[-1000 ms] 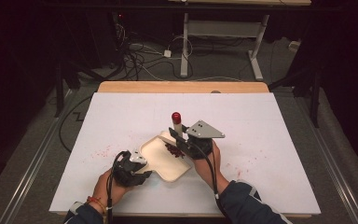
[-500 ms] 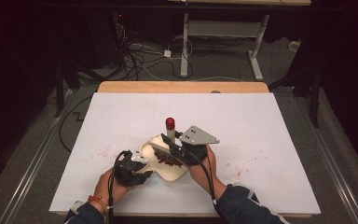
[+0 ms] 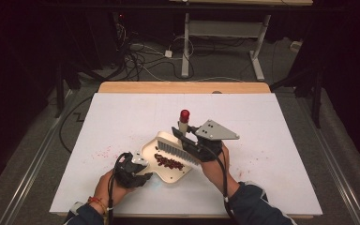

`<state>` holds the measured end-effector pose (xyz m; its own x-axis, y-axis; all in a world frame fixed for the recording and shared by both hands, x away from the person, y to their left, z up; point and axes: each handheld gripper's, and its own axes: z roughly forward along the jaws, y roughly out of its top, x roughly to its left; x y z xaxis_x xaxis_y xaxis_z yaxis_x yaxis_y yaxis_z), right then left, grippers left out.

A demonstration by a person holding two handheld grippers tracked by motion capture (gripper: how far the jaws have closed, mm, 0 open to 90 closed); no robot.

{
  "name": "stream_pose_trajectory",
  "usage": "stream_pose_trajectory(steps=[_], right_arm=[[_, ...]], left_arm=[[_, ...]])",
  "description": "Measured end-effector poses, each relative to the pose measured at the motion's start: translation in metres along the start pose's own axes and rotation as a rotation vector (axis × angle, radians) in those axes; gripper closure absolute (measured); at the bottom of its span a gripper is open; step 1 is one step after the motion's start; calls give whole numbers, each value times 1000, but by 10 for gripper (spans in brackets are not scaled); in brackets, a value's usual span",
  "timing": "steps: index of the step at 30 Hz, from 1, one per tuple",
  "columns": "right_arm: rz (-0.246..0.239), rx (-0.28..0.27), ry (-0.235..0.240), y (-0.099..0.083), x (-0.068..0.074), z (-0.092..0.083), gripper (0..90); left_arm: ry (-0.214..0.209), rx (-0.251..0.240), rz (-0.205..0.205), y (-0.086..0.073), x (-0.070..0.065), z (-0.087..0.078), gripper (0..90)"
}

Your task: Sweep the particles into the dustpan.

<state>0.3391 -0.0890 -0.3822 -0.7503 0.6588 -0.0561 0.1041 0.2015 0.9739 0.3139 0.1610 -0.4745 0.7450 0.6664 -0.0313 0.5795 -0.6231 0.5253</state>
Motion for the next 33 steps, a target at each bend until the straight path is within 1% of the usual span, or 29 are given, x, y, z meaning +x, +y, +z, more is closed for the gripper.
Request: stream_pose_trajectory(steps=[1, 3, 4, 7, 11, 14, 16, 17, 19, 22, 25, 27, 30, 31, 32, 33], right_arm=[[0, 0, 0, 0, 0, 0, 702], [7, 2, 1, 4, -4, -6, 702], [1, -1, 2, 5, -7, -9, 702], [-18, -8, -34, 7, -14, -15, 702], [-30, -4, -85, 3, -26, -14, 702], [-39, 11, -140, -4, -34, -7, 702], [-19, 18, -164, -9, -39, 1, 702], [-19, 14, -163, -11, -42, 6, 702], [-17, 12, -176, -14, -44, 16, 702], [-33, 19, -185, -18, -46, 32, 702], [-52, 35, -181, -22, -44, 46, 702], [-41, 33, -173, -23, -42, 50, 702], [-38, 35, -135, -23, -32, 55, 700], [-38, 28, -104, -23, -24, 56, 701], [-38, 28, -104, -23, -24, 56, 701], [-44, 27, -90, -22, -20, 56, 701]], left_arm=[[2, -2, 2, -1, 0, 0, 633], [0, -4, -2, -2, 0, 0, 633], [-1, -5, 0, -2, 0, 0, 633], [-2, -5, 1, -3, 0, -1, 633], [-2, -4, -1, -4, 0, 0, 633], [-6, -1, -2, -4, 1, 0, 633], [-4, 1, 1, -5, 1, 0, 633], [-6, 0, -1, -5, 2, 0, 633], [-9, -2, -9, -7, 4, -1, 633], [-12, 1, -20, -10, 7, -2, 633], [-6, -2, -30, -11, 11, -3, 633], [-2, -4, -35, -12, 13, -3, 633], [1, -6, -41, -12, 15, -3, 633], [2, -6, -41, -12, 15, -3, 633], [5, -6, -41, -12, 15, -3, 633], [6, -5, -40, -12, 16, -3, 633]])
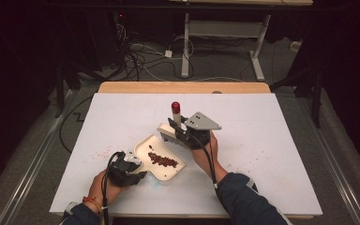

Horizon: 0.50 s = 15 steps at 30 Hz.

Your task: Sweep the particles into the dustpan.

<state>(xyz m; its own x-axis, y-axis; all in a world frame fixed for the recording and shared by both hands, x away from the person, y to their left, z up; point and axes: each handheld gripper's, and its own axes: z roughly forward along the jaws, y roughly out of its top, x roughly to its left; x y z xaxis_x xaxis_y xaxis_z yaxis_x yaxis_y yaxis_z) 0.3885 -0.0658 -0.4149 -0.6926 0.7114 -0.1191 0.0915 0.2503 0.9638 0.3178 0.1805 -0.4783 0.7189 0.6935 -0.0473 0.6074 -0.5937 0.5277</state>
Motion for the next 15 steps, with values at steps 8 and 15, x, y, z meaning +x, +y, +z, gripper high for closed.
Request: stream_pose_trajectory(steps=[8, 15], right_arm=[[-13, 1, 130, 3, 28, -13, 701], [-47, -12, 164, 10, 36, -21, 702]], left_arm=[[5, -4, -15, -1, 3, 0, 632], [7, -6, -14, 0, 3, -1, 633]])
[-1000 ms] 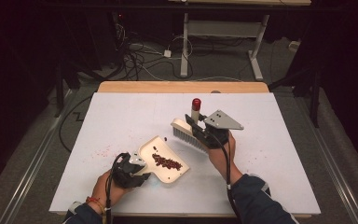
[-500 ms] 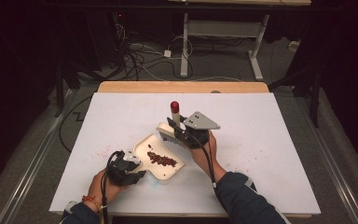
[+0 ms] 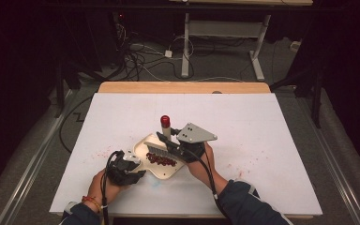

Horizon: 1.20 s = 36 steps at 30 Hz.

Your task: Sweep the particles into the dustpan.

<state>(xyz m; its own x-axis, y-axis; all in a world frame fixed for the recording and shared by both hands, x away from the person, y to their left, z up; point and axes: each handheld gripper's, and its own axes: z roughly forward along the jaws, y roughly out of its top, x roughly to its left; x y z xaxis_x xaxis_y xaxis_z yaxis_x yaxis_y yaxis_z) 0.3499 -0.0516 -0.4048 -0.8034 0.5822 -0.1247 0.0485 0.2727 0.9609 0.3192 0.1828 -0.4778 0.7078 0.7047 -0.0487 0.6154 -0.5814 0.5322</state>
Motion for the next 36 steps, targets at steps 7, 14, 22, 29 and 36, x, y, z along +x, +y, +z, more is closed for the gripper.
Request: stream_pose_trajectory(steps=[7, 14, 22, 29, 36], right_arm=[[-17, -17, -84, 8, -18, 9, 701], [-27, 8, -47, -2, -24, 37, 701], [-38, 28, 53, 3, 2, 37, 701], [-8, 10, 39, 4, 9, 26, 701], [-13, -12, -32, 12, 1, 10, 701]], left_arm=[[-2, -11, -6, 0, 0, -1, 632], [-8, -16, -10, -1, 1, -1, 632], [5, -13, -18, 1, -2, 1, 632], [6, -17, -21, 0, -2, 3, 632], [19, -15, -17, 0, -4, 3, 632]])
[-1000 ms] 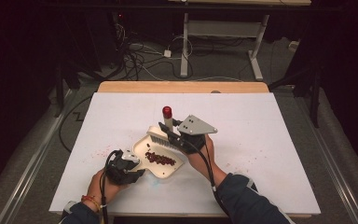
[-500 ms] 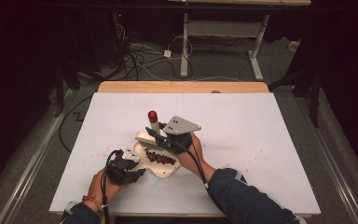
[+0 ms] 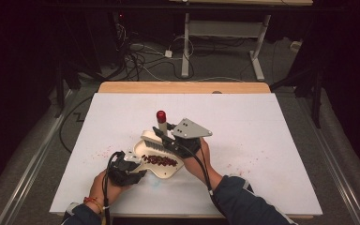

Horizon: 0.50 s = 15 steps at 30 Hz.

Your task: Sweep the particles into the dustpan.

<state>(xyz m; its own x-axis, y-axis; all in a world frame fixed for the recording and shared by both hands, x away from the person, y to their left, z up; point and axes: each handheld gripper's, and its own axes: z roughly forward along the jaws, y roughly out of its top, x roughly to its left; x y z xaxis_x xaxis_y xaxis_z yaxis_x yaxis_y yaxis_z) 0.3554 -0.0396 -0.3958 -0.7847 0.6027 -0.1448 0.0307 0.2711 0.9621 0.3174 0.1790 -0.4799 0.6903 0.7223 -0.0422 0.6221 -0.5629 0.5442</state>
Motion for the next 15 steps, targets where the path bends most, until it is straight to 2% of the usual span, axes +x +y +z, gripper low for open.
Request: stream_pose_trajectory(steps=[3, 8, 13, 15], right_arm=[[-1, 10, -29, -1, -6, -11, 701], [7, 42, -65, -14, -12, -21, 701], [-9, 36, -59, -24, -8, -29, 701], [3, 38, -39, -24, -5, -31, 701]], left_arm=[[5, 6, 0, 1, -1, 0, 632], [11, 7, -14, 2, -3, 1, 632], [24, -6, -24, 2, -7, 1, 632], [20, -5, -28, 2, -6, 2, 632]])
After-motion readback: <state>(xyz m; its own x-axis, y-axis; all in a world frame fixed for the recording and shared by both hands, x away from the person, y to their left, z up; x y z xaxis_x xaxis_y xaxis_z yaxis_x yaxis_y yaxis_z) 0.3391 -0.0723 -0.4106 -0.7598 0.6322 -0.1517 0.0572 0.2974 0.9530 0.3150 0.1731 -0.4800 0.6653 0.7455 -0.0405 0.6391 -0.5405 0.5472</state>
